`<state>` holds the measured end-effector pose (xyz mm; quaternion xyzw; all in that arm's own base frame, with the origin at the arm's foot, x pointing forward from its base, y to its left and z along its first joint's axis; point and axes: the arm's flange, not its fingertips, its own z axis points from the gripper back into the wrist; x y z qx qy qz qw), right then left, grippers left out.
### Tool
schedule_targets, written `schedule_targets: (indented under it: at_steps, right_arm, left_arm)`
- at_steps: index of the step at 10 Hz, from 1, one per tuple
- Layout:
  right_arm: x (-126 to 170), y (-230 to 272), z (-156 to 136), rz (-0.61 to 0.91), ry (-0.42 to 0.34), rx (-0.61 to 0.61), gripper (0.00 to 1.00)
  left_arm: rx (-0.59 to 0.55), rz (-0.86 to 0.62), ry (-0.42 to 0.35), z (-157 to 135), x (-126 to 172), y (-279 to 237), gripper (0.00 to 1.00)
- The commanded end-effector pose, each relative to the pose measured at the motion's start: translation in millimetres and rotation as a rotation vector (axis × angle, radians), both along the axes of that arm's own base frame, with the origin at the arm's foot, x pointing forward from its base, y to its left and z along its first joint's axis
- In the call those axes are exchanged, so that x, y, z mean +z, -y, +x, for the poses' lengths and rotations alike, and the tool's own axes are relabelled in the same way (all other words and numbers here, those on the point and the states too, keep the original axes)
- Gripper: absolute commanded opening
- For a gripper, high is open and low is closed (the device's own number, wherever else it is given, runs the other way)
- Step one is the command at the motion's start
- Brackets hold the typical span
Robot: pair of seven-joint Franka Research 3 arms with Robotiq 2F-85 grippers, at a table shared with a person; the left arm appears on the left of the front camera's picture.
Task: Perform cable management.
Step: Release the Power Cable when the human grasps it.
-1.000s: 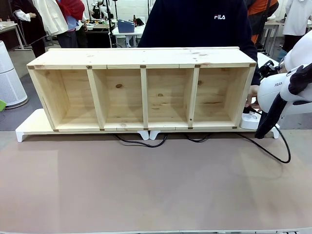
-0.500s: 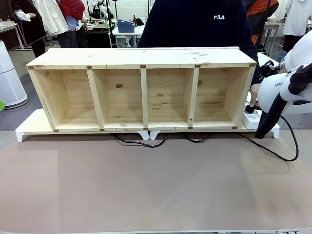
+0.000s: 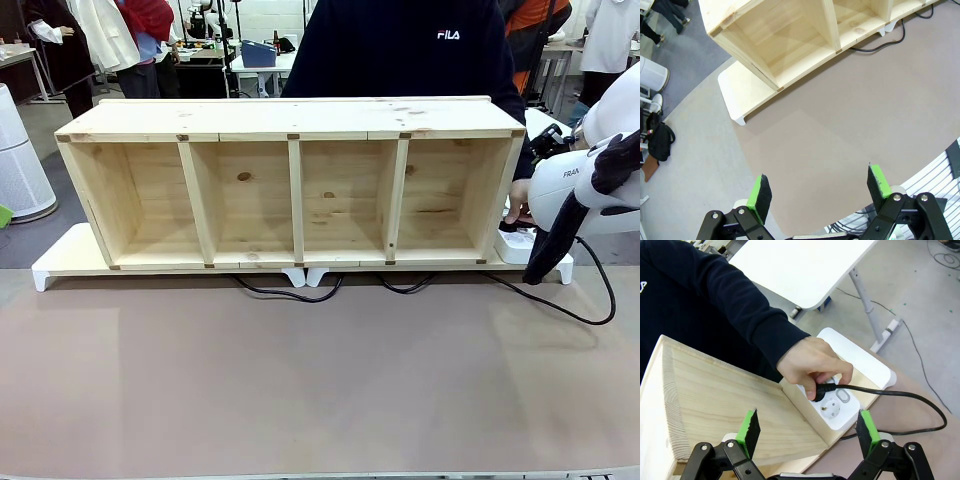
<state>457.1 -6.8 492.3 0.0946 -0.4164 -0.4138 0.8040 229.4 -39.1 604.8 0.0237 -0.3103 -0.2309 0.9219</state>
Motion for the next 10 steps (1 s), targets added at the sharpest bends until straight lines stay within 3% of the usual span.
schedule_targets:
  at_steps: [1,10]
  right_arm:
    - [-0.8,0.3,-0.1,-0.001,-0.010,-0.001,1.00]
    - [-0.8,0.3,-0.1,-0.001,-0.010,-0.001,1.00]
  left_arm:
    - [-0.003,-0.008,0.009,1.5,0.8,1.3,1.00]
    - [-0.003,-0.008,0.009,1.5,0.8,1.3,1.00]
